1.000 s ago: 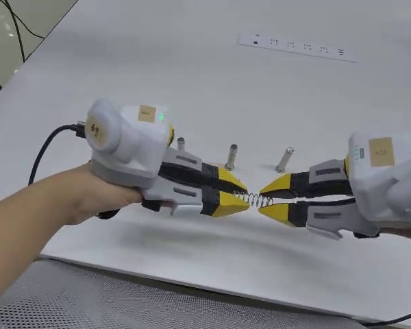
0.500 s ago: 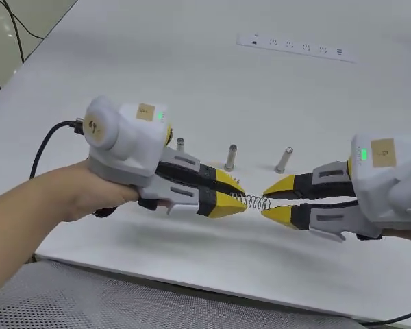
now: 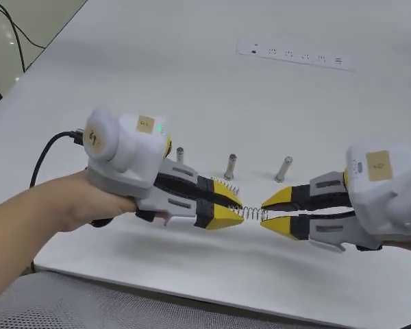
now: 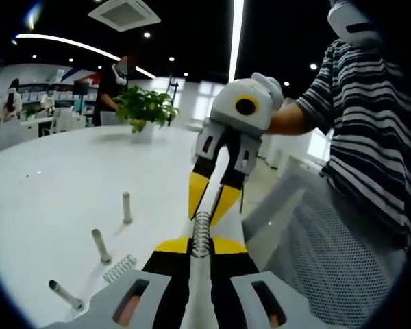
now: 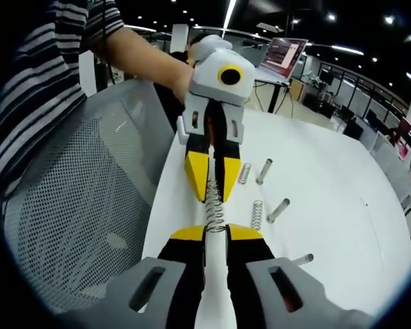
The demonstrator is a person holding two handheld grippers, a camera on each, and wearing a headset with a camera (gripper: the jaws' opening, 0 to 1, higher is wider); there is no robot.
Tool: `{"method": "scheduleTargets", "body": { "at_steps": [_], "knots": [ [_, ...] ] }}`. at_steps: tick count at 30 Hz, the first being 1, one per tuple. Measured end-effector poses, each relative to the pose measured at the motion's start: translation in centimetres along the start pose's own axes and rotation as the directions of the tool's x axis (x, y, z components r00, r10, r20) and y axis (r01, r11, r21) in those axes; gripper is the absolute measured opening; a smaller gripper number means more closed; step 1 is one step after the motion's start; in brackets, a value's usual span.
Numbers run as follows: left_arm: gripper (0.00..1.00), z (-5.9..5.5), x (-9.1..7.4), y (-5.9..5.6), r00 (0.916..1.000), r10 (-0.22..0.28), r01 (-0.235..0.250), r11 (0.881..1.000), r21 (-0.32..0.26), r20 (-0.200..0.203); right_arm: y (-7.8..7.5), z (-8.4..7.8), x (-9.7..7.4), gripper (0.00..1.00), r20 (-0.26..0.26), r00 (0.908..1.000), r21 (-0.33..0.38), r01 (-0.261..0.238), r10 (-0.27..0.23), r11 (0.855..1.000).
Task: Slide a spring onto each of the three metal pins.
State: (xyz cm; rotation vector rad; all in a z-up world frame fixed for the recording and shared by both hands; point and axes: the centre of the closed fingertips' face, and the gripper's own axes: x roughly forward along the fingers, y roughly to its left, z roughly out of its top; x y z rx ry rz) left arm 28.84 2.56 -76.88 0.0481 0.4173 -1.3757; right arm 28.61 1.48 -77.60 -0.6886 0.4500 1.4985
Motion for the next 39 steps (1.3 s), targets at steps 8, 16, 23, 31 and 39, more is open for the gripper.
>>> {"method": "scheduleTargets", "body": {
  "at_steps": [8,16,23,31,39],
  "knots": [
    [0.02,-0.5,0.2,-0.1,0.9997,0.0,0.0,1.0,0.019,-0.022,0.0,1.2,-0.8,0.07,0.017,0.9998,-0.022,-0.011,0.011,1.0],
    [0.02,-0.7,0.6,0.1,0.999,0.019,-0.017,0.998,0.053,-0.04,-0.1,3.5,-1.0,0.07,0.062,0.9979,-0.042,-0.016,0.019,0.999],
    [0.02,-0.7,0.4,0.3,0.9987,0.034,-0.032,0.997,0.067,-0.037,-0.2,4.5,-0.7,0.07,0.082,0.9967,-0.054,-0.002,0.006,0.999],
    [0.02,-0.4,0.6,0.2,0.9989,0.037,-0.034,0.997,0.069,-0.03,-0.4,5.6,-0.2,0.07,0.104,0.9946,-0.085,0.015,-0.007,0.996],
    [0.02,-0.3,0.7,0.2,0.9989,0.043,-0.042,0.997,0.064,-0.019,-0.5,6.1,0.3,0.07,0.123,0.992,-0.089,0.037,-0.026,0.995]
  ]
}}
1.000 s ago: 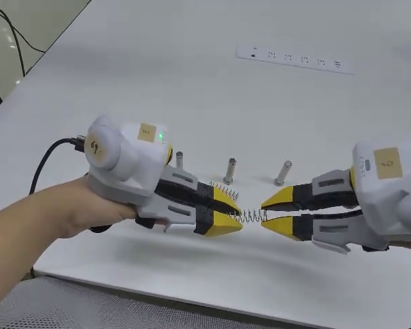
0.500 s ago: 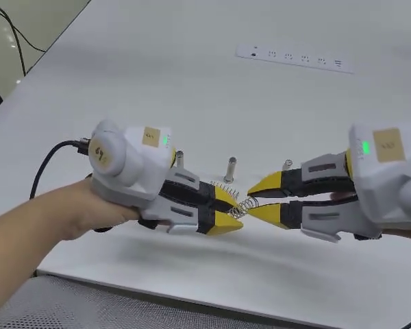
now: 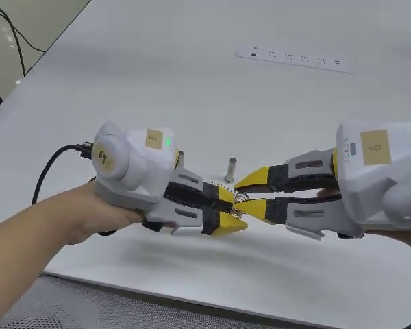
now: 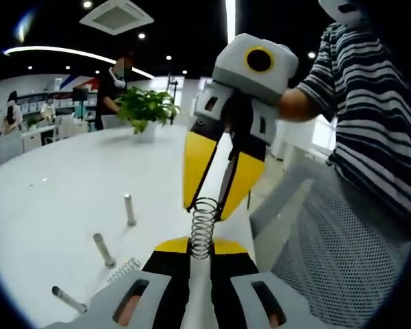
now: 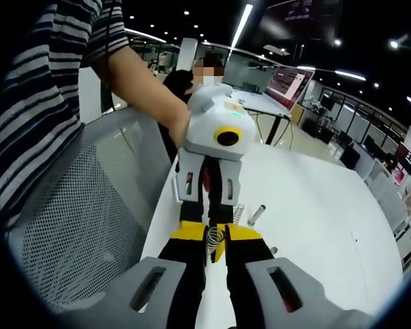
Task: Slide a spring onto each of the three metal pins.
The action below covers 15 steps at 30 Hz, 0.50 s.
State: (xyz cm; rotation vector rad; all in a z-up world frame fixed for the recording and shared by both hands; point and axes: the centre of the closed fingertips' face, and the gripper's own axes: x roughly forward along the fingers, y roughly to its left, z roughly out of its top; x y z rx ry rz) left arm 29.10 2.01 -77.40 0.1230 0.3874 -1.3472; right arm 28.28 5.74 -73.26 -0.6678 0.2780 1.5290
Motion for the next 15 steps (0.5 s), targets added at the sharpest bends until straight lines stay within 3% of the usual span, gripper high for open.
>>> {"method": "scheduleTargets", "body": {
  "at_steps": [15],
  "knots": [
    [0.02,0.12,-0.3,0.22,0.9998,0.012,-0.012,1.0,0.002,0.016,-0.37,0.23,0.27,0.06,0.013,0.9997,0.004,0.021,-0.021,1.0]
  ]
}}
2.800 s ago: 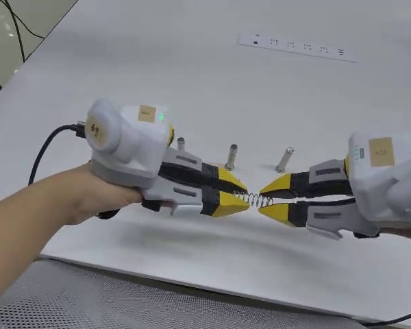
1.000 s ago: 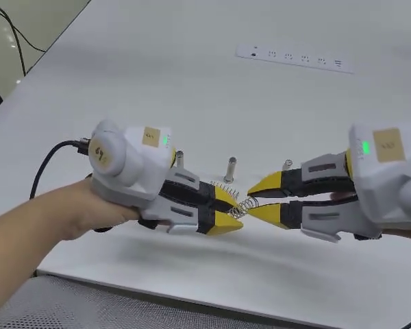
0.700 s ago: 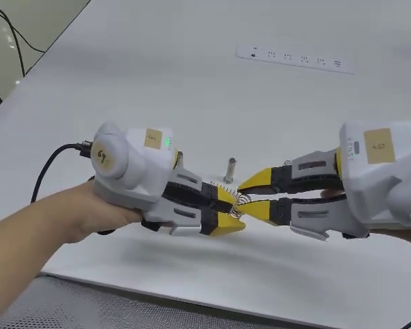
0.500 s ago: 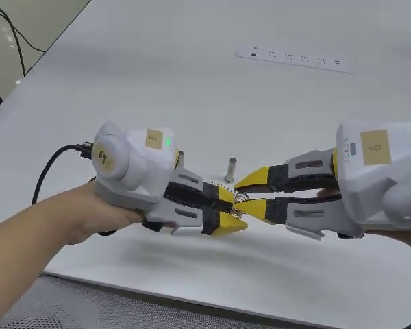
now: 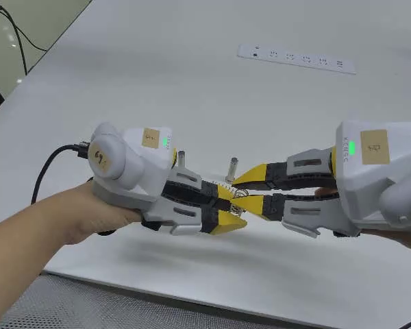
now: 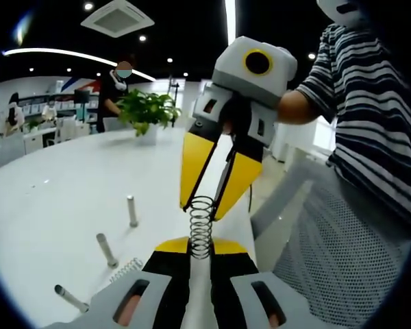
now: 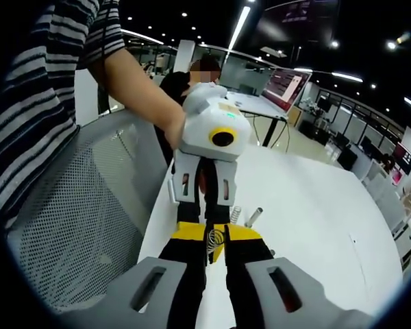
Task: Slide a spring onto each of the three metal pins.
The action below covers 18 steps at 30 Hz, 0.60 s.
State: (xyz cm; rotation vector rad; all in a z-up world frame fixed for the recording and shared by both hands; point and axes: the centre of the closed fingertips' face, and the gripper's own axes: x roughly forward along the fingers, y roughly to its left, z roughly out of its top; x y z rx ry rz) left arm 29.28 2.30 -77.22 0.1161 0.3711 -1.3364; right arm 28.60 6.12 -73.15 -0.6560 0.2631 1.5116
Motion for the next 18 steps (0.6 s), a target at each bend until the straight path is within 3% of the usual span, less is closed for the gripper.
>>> {"method": "scheduleTargets", "body": {
  "at_steps": [4,12,18],
  "knots": [
    [0.02,0.16,-0.06,0.07,1.0,0.002,-0.002,1.0,-0.007,0.009,-0.03,-0.17,-0.05,0.12,0.0,1.0,0.014,0.003,-0.003,1.0],
    [0.02,0.33,-0.21,0.01,0.9999,-0.004,0.004,1.0,0.005,0.01,-0.23,-0.52,-0.17,0.11,0.018,0.9998,0.107,0.001,-0.003,0.994],
    [0.02,0.31,-0.24,0.11,1.0,-0.003,0.003,1.0,0.009,0.006,-0.1,-0.49,-0.07,0.09,0.019,0.9998,0.113,-0.006,0.004,0.994]
  ]
}}
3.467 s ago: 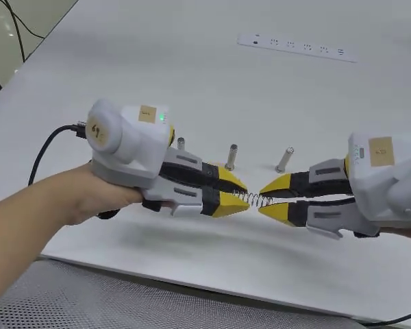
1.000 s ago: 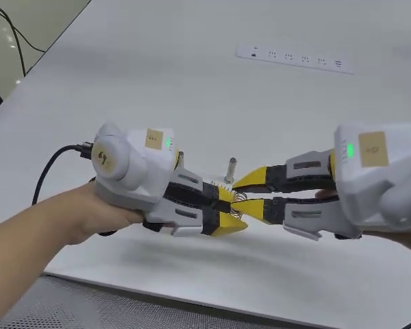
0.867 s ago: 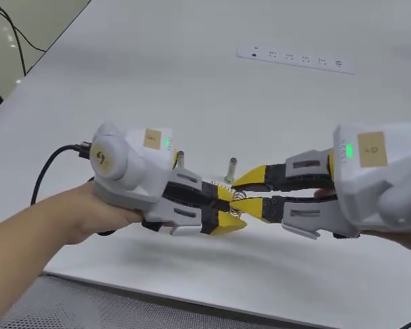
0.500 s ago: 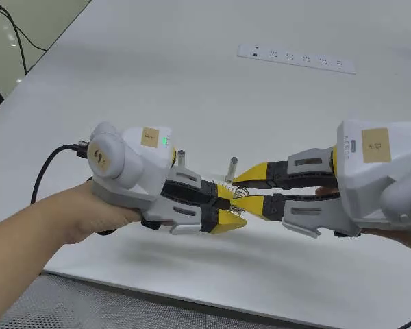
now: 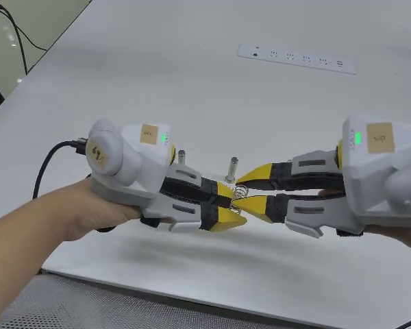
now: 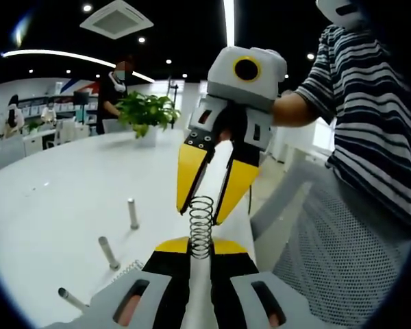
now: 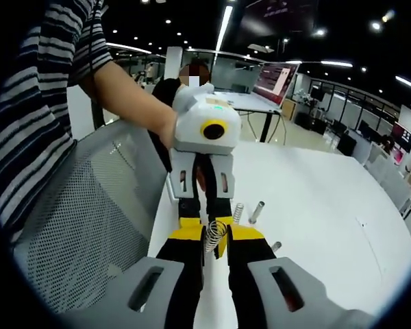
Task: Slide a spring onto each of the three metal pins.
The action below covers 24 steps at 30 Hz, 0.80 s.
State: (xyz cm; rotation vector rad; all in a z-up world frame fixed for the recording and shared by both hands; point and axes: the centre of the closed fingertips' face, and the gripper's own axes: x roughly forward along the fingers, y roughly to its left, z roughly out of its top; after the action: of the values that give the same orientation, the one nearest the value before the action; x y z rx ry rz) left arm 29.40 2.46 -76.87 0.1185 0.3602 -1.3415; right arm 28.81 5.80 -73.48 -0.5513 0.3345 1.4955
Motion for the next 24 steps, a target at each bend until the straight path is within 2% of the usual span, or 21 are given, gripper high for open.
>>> {"method": "scheduleTargets", "body": {
  "at_steps": [6,8,20,24],
  "knots": [
    [0.03,-0.1,0.0,0.0,1.0,0.008,-0.008,1.0,-0.014,-0.004,0.2,0.0,0.0,0.08,0.002,1.0,-0.011,-0.008,0.008,1.0],
    [0.03,-0.1,-0.1,0.0,0.9999,0.01,-0.01,0.999,-0.036,-0.003,0.2,0.0,0.0,0.08,0.001,1.0,-0.017,-0.006,0.006,1.0],
    [0.05,-0.3,-0.5,0.8,0.9989,0.046,-0.046,0.996,-0.078,-0.005,0.2,0.2,0.2,0.07,-0.002,0.9999,-0.063,0.01,-0.01,0.998],
    [0.09,-0.3,-0.6,1.1,0.9982,0.06,-0.061,0.994,-0.088,-0.007,0.2,-0.2,0.4,0.07,-0.018,0.9998,-0.072,0.01,-0.011,0.997]
  ]
}}
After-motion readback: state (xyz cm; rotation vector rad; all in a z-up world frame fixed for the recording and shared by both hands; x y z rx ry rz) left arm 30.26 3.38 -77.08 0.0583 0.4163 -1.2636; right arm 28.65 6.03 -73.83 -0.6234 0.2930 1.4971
